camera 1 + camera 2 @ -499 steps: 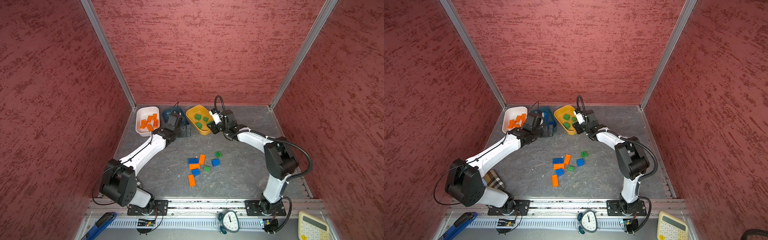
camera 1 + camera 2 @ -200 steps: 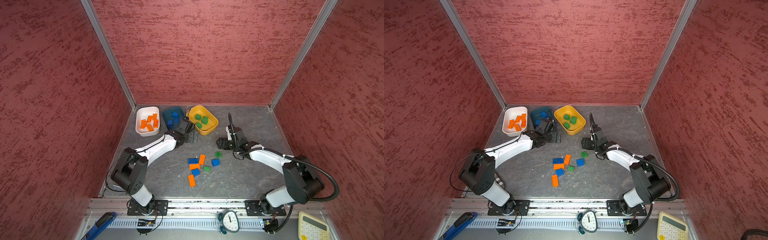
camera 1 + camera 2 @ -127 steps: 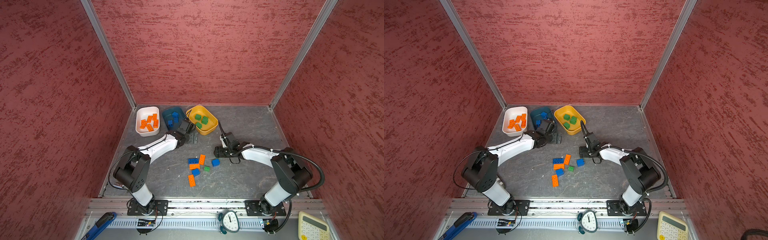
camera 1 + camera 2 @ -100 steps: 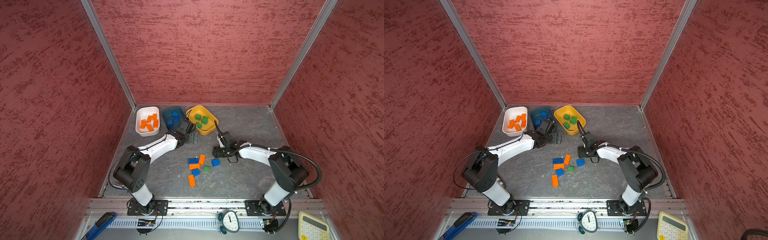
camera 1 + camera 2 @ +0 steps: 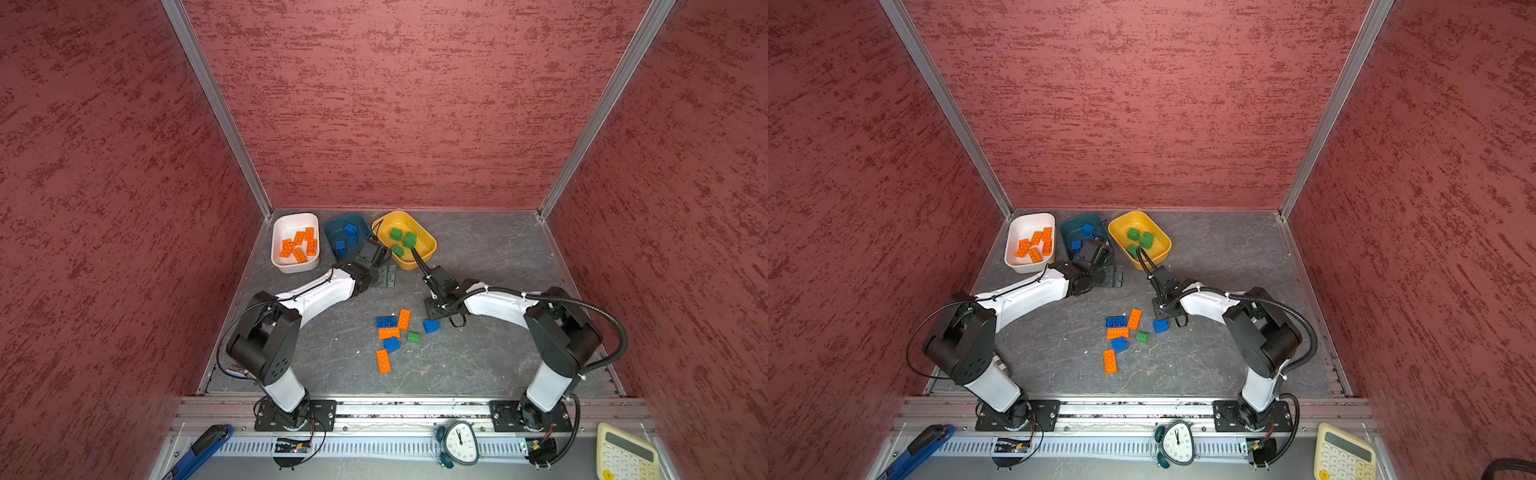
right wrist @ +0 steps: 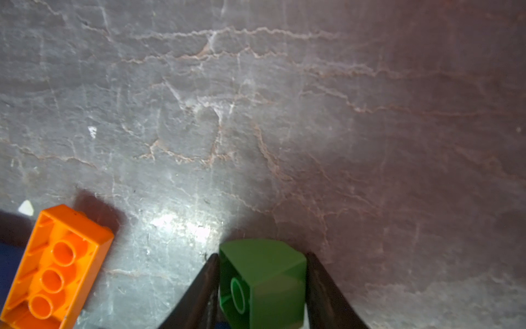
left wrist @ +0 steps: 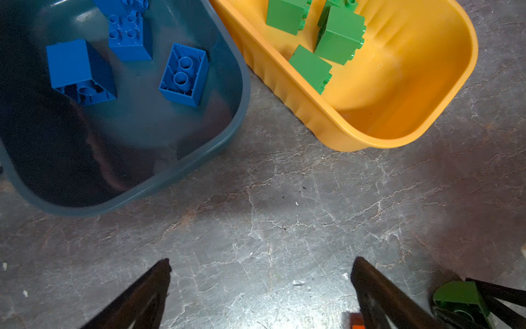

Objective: Sort the legos into containers by color
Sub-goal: 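Return right gripper to pile and grasp another green brick while left gripper hovers nearby, then carry green brick into yellow bin and open right gripper while left gripper lowers to pile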

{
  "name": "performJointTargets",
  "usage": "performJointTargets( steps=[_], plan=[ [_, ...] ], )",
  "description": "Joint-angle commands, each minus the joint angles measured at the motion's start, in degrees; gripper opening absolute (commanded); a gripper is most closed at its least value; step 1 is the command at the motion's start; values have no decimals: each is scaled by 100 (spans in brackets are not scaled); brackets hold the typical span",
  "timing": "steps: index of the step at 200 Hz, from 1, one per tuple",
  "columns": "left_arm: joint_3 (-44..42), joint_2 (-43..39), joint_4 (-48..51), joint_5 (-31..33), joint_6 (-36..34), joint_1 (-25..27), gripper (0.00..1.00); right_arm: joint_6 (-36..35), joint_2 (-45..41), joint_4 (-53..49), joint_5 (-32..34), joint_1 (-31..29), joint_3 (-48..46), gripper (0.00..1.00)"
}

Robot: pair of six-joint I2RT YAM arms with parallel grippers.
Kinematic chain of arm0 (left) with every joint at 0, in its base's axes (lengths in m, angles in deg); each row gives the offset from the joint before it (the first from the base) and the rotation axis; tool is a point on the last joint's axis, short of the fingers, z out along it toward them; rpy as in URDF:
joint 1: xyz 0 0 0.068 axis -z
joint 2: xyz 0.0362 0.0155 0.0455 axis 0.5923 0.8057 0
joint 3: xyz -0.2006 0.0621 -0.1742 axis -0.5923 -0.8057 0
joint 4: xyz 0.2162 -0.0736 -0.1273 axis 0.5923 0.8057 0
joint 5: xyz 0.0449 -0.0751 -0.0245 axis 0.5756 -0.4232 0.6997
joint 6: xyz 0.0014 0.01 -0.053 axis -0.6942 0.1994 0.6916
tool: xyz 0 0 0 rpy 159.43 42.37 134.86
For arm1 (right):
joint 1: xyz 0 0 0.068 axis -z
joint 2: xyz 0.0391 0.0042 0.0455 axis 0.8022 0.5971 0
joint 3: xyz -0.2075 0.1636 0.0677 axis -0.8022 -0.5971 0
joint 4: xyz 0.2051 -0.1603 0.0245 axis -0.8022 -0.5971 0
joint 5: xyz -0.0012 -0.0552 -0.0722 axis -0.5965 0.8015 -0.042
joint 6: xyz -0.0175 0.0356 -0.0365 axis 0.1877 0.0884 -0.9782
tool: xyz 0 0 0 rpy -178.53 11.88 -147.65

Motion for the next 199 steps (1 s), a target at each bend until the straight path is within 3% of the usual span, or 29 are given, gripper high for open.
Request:
performJointTargets(
  steps=[1,84,138,199],
  plan=[
    [133,73,-38,-15,35,21,99,-204,-121,127,28,-19,-49,42],
    [133,24,7,-7,61,19,99,-512,-486,1144,-64,59,81,28],
    [68,-34,26,20,76,26,99,-504,-603,2008,-698,449,482,24],
    [-162,-277,-28,-4,131,22,99,-823,267,2429,-1135,1064,1539,25]
  ],
)
